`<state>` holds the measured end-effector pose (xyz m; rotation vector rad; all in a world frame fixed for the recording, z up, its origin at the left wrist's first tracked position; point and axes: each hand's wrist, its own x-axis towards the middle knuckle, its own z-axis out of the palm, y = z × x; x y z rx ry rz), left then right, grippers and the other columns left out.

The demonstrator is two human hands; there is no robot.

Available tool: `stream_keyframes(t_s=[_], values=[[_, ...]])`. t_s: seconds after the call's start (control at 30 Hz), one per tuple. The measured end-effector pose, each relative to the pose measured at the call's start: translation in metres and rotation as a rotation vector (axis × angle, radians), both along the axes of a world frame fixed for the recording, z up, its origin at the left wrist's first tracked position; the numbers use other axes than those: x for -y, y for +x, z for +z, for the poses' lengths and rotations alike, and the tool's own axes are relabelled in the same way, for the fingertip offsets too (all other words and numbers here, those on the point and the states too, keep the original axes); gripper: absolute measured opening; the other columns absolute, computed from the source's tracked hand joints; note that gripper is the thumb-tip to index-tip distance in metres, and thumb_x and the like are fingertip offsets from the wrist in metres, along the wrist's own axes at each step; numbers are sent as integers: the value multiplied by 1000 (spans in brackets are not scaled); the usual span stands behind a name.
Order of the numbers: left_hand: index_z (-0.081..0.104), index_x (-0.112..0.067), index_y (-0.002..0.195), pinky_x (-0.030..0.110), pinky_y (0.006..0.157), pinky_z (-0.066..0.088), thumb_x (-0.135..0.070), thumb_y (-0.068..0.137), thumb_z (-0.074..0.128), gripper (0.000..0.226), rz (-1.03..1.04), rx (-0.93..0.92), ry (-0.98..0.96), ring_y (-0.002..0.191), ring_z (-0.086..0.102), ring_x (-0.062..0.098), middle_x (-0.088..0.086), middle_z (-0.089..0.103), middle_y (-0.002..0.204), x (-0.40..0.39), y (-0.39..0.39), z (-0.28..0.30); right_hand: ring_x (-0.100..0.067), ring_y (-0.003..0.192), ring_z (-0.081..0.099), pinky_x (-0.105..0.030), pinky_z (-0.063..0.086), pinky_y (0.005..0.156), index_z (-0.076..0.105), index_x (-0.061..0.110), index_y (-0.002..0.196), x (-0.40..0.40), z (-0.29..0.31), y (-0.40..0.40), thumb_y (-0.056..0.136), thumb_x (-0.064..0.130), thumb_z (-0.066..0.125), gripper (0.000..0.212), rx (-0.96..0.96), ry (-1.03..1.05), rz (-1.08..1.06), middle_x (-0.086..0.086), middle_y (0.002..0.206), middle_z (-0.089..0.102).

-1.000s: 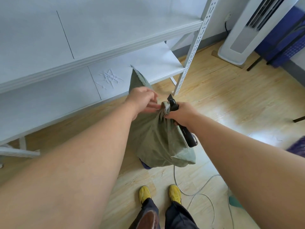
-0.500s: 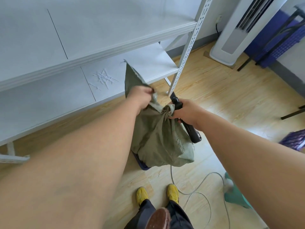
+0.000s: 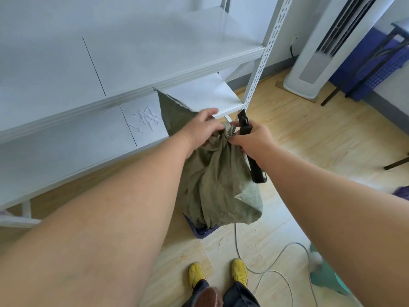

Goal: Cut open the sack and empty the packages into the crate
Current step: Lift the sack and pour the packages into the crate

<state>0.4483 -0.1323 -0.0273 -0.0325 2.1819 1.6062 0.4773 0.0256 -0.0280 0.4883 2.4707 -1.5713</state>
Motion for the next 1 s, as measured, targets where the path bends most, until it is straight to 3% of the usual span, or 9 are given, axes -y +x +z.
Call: stream_keyframes(t_s=[0.07,0.1,0.2,0.33,0.5,0.63,0.8,0.93,1.0], values=[[39,-43,138,24,87,41,-51,75,70,71,-296,-53,-306,117,46,15,-3,46,135,-2,1,-2,-12,70,61,-26,51,65,65,37,92,-4,4,-1,78,12,72,30,-25,15,21,5,84,68],[41,-42,136,28,90,43,-54,72,71,71,-369,-124,-482,121,46,20,0,48,136,-6,0,-3,-10,71,62,-24,51,65,66,37,92,-7,5,-3,78,11,73,30,-38,18,35,7,83,68],[59,-31,104,28,74,39,-46,83,62,26,-156,-271,-685,103,57,26,2,59,102,-17,-6,-4,-4,71,59,-18,45,61,65,32,99,-19,5,-6,77,13,76,31,-56,71,103,14,80,63],[60,-18,99,28,67,36,-38,89,53,23,166,-214,-594,84,53,22,-1,56,90,-25,-23,-3,-9,65,52,-21,35,50,58,22,92,-40,-3,-8,73,26,81,30,122,427,254,8,75,55],[65,-14,107,31,81,49,-34,91,53,28,420,-231,-409,95,62,22,3,66,104,-35,-56,18,-14,57,53,-25,50,54,61,15,93,-60,-6,-21,79,18,74,19,142,144,0,-1,73,58],[58,-16,98,28,76,50,-29,95,50,16,649,-360,-281,91,62,17,-4,60,92,-28,-66,19,-11,59,57,-16,48,43,56,22,83,-59,7,-41,79,17,75,19,94,8,30,-3,80,65],[57,-15,99,14,65,34,-29,95,48,17,685,-504,-329,77,50,6,-1,58,98,-26,-76,30,-11,58,57,-15,48,43,59,19,86,-54,9,-57,80,22,75,17,89,48,179,-3,78,65],[60,-17,100,27,70,38,-35,90,55,22,406,-342,-464,83,53,19,-2,56,88,-26,-71,31,-21,80,64,-34,58,74,58,20,102,-56,3,-65,79,26,76,29,44,54,113,0,87,64],[59,-19,99,27,72,41,-34,84,64,22,386,-277,-352,86,56,19,-4,57,87,-31,-70,39,-19,83,65,-34,58,73,54,23,120,-55,5,-70,76,28,79,51,-9,-24,69,1,99,64]])
